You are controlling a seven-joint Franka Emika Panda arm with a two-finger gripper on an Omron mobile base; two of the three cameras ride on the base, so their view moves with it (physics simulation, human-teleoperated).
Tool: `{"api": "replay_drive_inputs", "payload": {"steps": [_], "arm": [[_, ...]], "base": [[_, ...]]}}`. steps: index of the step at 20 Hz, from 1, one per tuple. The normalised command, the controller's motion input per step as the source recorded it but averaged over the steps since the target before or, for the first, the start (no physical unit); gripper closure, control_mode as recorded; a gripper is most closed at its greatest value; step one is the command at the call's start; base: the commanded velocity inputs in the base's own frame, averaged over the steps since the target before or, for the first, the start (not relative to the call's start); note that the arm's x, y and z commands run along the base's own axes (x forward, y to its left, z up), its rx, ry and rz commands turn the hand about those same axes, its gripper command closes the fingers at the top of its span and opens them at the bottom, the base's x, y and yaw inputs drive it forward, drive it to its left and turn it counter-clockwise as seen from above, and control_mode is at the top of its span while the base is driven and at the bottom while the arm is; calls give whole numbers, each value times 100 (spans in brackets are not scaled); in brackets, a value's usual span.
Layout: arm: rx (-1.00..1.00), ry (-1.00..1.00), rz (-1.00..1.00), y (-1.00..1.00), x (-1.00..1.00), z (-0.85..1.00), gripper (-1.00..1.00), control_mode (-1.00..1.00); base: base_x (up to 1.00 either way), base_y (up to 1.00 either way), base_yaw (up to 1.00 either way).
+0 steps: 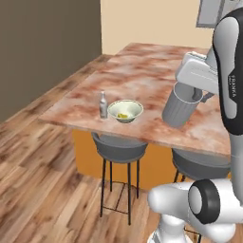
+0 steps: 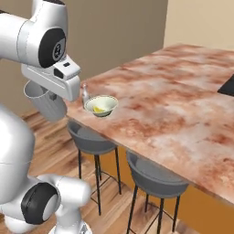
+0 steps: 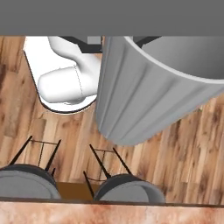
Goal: There is a bowl on the dining counter. Grab a lemon wedge from the fridge and place it in the bowl. Then get the liquor bottle and glass cup from the cabinet and place them next to the bowl.
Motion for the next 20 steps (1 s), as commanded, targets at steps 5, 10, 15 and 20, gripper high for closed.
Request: {"api": "replay_drive_inputs", "payload": {"steps": [5, 10, 15, 20], "arm": [[0, 0, 0, 0, 0, 0, 100, 100], [0, 0, 0, 0, 0, 0, 100, 100], [0, 0, 0, 0, 0, 0, 100, 100], [0, 0, 0, 0, 0, 0, 100, 100]], "base": [[22, 72, -44], [29, 44, -40], [38, 53, -38], [64, 51, -30]]}}
